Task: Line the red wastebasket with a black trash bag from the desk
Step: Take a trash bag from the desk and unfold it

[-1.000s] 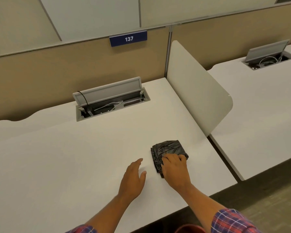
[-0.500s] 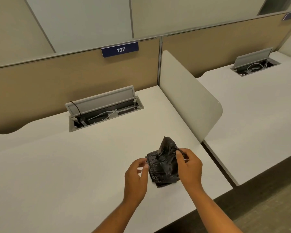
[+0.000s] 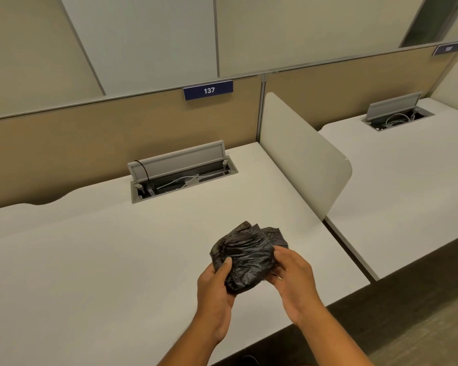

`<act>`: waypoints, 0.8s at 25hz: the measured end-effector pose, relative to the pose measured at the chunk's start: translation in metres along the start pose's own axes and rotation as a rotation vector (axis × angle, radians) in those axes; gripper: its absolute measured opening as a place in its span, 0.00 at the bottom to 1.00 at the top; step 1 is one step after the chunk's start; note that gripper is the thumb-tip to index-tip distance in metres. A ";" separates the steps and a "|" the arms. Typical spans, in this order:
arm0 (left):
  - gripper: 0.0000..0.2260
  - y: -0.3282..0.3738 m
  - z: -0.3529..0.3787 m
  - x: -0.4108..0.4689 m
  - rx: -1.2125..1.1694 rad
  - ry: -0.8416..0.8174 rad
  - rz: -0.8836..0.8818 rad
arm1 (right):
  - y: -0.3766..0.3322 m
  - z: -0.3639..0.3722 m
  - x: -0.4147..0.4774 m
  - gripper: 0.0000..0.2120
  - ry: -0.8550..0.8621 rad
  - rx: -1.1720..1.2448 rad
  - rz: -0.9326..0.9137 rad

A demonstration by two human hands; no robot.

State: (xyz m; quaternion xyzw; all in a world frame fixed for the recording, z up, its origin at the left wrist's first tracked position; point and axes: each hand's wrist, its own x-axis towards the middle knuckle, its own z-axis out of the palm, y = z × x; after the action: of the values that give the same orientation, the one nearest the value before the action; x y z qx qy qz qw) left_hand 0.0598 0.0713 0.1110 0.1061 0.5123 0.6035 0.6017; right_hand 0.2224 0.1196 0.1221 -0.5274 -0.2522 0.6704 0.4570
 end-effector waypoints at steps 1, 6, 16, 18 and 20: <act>0.11 0.003 -0.011 -0.010 0.034 0.024 0.017 | 0.005 0.004 -0.014 0.11 0.065 -0.159 -0.063; 0.10 0.007 -0.062 -0.072 0.220 0.090 0.103 | 0.027 0.030 -0.090 0.07 -0.058 -0.693 -0.441; 0.10 -0.015 -0.134 -0.177 0.132 -0.008 0.092 | 0.100 0.032 -0.193 0.08 -0.098 -0.906 -0.453; 0.08 -0.021 -0.147 -0.191 0.112 -0.001 0.086 | 0.107 0.021 -0.206 0.06 -0.058 -0.781 -0.364; 0.09 -0.026 -0.156 -0.203 0.072 0.005 0.070 | 0.112 0.007 -0.216 0.09 0.019 -0.677 -0.247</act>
State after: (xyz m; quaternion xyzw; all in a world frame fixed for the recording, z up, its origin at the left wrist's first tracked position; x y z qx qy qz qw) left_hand 0.0114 -0.1816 0.1205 0.1441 0.5311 0.6056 0.5749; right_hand 0.1825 -0.1198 0.1353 -0.6207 -0.5176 0.4834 0.3364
